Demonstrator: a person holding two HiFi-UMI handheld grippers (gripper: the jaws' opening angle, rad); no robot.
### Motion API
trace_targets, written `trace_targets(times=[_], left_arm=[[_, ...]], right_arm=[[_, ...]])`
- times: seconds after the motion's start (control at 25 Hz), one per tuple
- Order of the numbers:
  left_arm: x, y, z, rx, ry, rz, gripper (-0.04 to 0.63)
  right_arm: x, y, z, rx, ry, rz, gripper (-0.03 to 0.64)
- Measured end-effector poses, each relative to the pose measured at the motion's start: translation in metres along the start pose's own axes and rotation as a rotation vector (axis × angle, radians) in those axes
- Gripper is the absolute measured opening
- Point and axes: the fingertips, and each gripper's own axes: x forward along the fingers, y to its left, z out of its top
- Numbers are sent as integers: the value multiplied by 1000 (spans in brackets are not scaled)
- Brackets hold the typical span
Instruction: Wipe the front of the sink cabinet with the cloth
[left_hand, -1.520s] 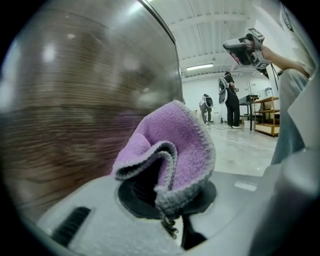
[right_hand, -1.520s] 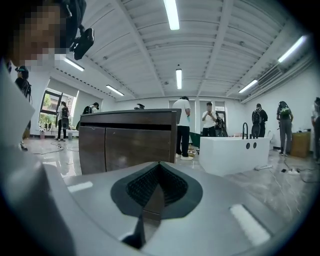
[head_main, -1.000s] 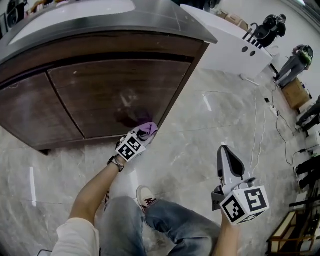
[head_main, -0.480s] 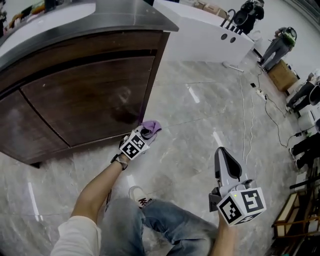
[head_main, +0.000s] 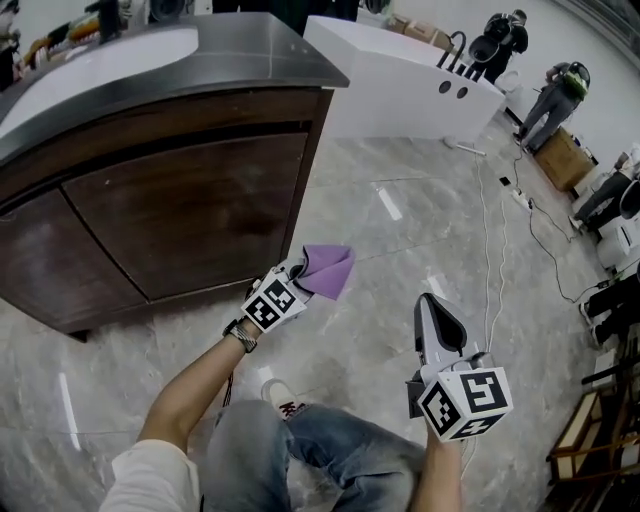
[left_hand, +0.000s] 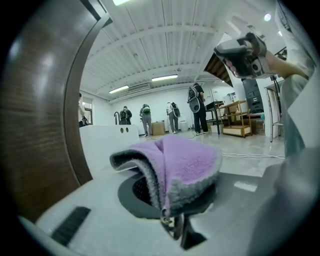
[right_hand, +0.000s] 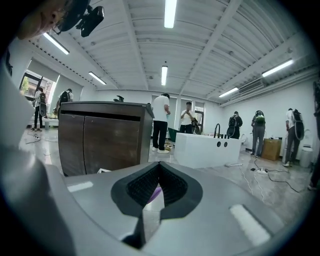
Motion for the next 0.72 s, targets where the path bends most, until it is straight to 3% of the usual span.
trace_targets(times=[0.36,0.56,0.72], left_arm=[[-87,26,48,-37,-80,136,52],[-143,40,55,31,-34,261,52],[-185,46,70,26,-54,332,52]], right_arm=[[32,38,19,-70,-20,76,8],[53,70,30,-110,-30,141,8],[71,105,41,-111,-53,227,8]])
